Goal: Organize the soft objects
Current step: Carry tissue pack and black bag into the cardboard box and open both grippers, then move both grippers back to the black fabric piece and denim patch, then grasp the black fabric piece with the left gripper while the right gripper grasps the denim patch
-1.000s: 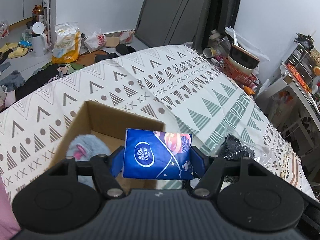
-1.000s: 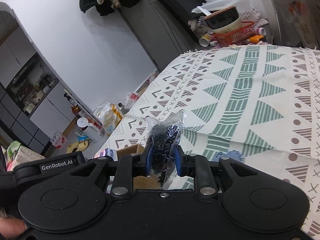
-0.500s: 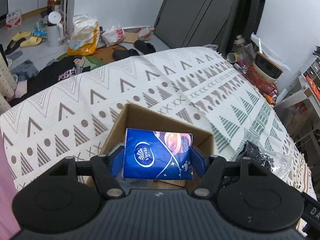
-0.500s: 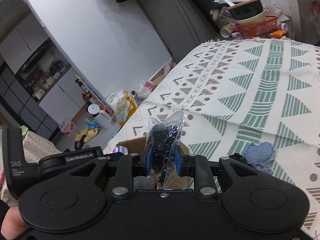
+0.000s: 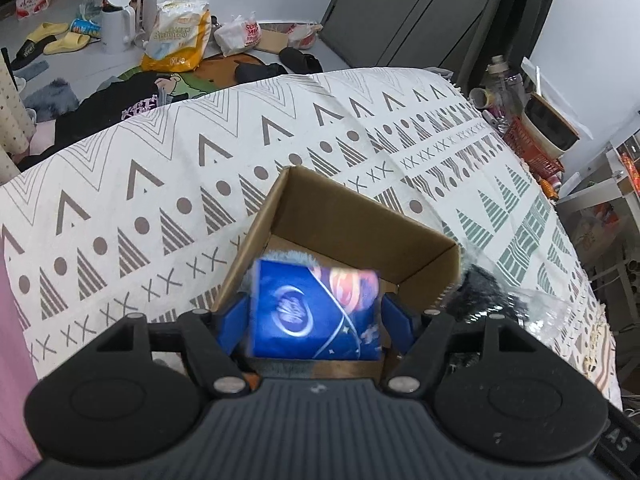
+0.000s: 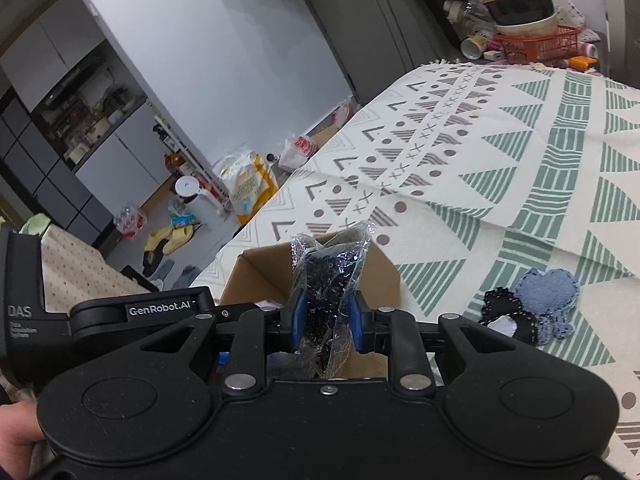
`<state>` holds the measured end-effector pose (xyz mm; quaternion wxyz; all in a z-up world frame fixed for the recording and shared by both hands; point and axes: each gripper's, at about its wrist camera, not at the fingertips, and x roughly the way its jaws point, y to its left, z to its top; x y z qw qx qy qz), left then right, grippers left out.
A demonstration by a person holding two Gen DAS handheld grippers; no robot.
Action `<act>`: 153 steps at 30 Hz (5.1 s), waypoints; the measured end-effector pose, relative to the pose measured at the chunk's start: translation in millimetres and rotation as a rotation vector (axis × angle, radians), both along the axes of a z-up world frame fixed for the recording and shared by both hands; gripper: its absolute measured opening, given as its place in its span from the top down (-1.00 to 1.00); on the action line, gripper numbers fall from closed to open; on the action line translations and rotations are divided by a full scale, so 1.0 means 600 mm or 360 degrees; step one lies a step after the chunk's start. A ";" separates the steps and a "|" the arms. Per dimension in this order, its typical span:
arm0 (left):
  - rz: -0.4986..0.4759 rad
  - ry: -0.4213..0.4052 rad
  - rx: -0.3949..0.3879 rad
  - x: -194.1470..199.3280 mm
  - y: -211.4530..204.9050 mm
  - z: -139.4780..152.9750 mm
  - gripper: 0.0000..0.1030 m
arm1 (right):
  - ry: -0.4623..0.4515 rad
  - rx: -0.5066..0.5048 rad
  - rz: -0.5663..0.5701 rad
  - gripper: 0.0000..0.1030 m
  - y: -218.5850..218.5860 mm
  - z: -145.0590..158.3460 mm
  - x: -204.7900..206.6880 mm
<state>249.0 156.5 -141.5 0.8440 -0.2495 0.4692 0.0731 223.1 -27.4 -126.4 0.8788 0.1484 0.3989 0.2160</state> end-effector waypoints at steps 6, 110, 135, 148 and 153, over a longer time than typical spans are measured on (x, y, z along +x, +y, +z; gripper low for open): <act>0.0013 0.0015 0.0027 -0.014 0.007 0.006 -0.38 | 0.0023 -0.0015 0.0069 0.53 0.016 -0.006 -0.010; -0.0241 0.0255 0.0121 0.119 -0.342 -0.102 -0.02 | 0.0567 0.0431 -0.0470 -0.33 -0.335 -0.115 0.108; -0.0159 0.0274 0.0057 0.144 -0.311 -0.119 0.37 | 0.0733 0.0434 -0.0445 0.60 -0.281 -0.201 0.159; -0.0169 0.0135 0.0150 0.111 -0.306 -0.045 0.36 | 0.0491 0.0350 -0.0445 0.66 -0.293 -0.121 0.114; -0.0187 0.0073 0.0180 0.095 -0.315 -0.016 0.36 | 0.0414 0.0343 -0.0431 0.66 -0.291 -0.095 0.097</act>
